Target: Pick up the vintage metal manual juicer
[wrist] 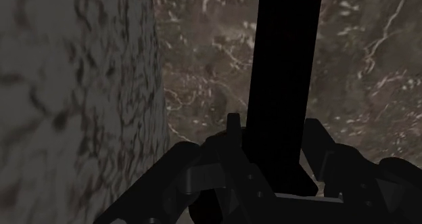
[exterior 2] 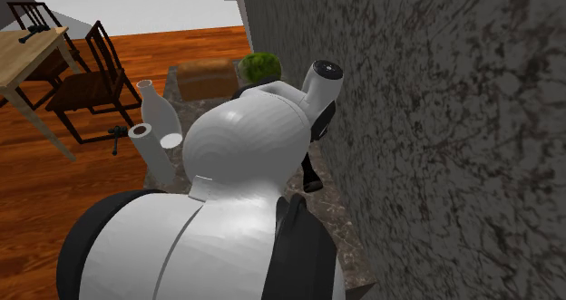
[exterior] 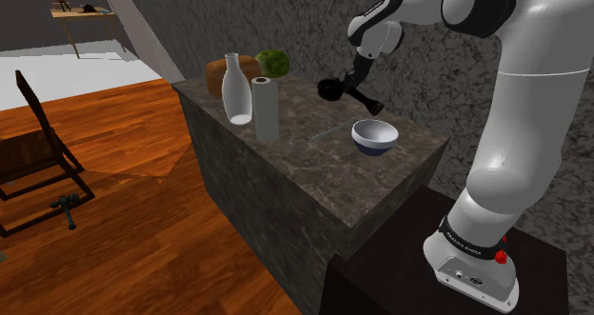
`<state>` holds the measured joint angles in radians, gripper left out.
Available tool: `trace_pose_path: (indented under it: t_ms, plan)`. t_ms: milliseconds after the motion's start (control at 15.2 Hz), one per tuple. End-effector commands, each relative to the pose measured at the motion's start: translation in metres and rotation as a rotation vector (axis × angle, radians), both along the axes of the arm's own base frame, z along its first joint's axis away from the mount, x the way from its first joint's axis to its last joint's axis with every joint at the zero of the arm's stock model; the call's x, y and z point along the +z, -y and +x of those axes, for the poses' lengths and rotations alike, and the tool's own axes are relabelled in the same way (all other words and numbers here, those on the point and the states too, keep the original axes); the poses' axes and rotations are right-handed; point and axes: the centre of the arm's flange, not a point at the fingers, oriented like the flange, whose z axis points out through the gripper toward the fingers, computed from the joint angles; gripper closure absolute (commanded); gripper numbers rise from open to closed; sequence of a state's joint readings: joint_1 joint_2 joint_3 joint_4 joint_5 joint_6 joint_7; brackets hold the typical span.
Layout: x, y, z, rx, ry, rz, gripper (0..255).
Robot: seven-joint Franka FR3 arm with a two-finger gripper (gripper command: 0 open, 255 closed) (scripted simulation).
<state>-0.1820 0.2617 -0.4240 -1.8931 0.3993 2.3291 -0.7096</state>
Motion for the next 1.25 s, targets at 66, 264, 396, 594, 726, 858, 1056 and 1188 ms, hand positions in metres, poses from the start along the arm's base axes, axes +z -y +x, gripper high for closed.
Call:
trace_pose_path:
  t_ms: [66,264,396,594,726,858,1056,1188]
  plan:
    - [-0.001,0.0,0.001,0.0,-0.003,0.001,255]
    - [0.015,0.0,0.001,0.0,-0.002,0.001,255]
    - [0.026,0.0,0.001,0.0,-0.002,0.001,255]
    - [0.042,0.0,0.001,0.0,-0.002,0.001,255]
    - [0.052,0.0,0.001,0.0,-0.002,0.001,255]
    - [0.063,0.0,0.001,0.0,-0.002,0.001,255]
    - [0.079,0.0,0.001,0.0,-0.002,0.001,255]
    - [0.079,0.0,0.001,0.0,-0.003,0.001,255]
